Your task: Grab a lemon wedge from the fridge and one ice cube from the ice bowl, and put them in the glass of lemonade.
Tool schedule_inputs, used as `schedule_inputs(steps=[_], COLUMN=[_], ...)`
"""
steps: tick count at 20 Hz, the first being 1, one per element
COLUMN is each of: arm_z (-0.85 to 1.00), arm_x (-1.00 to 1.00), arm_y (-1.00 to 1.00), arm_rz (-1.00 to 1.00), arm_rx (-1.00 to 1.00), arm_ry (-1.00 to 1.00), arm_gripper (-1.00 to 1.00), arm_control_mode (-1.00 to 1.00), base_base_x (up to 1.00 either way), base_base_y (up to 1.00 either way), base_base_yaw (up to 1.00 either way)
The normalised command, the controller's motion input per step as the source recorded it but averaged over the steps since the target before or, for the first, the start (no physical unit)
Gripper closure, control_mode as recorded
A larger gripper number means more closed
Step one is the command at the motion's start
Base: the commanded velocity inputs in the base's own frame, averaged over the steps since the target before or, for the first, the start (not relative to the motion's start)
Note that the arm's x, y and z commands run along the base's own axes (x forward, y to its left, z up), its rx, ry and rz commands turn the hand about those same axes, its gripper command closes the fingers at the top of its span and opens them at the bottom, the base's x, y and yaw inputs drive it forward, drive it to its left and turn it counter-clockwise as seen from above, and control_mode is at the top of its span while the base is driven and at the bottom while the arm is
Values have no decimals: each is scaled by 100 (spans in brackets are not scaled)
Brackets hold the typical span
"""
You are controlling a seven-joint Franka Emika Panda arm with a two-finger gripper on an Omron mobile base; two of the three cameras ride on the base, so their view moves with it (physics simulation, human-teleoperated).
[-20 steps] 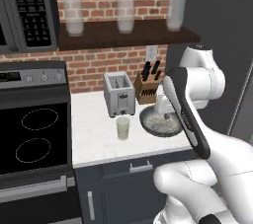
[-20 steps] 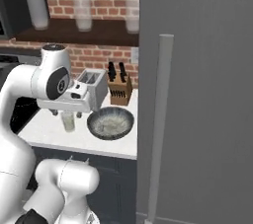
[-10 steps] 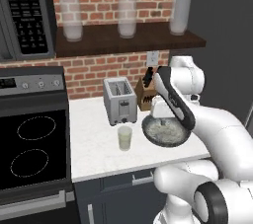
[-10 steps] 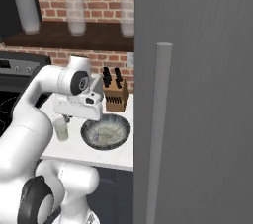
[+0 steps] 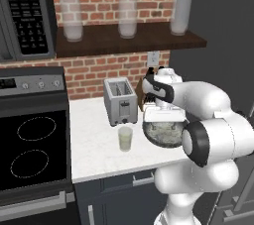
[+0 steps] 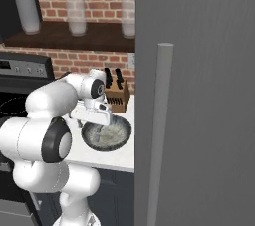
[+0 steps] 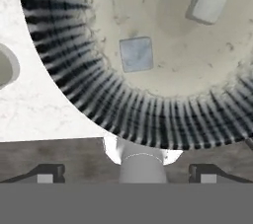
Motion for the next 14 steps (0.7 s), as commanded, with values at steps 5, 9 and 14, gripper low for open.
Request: schedule_inputs(steps=[5, 9, 14], arm_z=[-40, -35, -26], arm_x=[15, 0, 0], arm_y=[-17, -5, 3], arm_rz=[-11, -2, 0], arm_rx=[0, 0, 0], arm_ry=[-12, -1, -1], arm_gripper=[-100, -100, -100], arm_control_mode=[-100, -100, -100], base_base_x=[0, 0, 0], base_base_y=[0, 0, 0], base_base_yaw=[0, 0, 0])
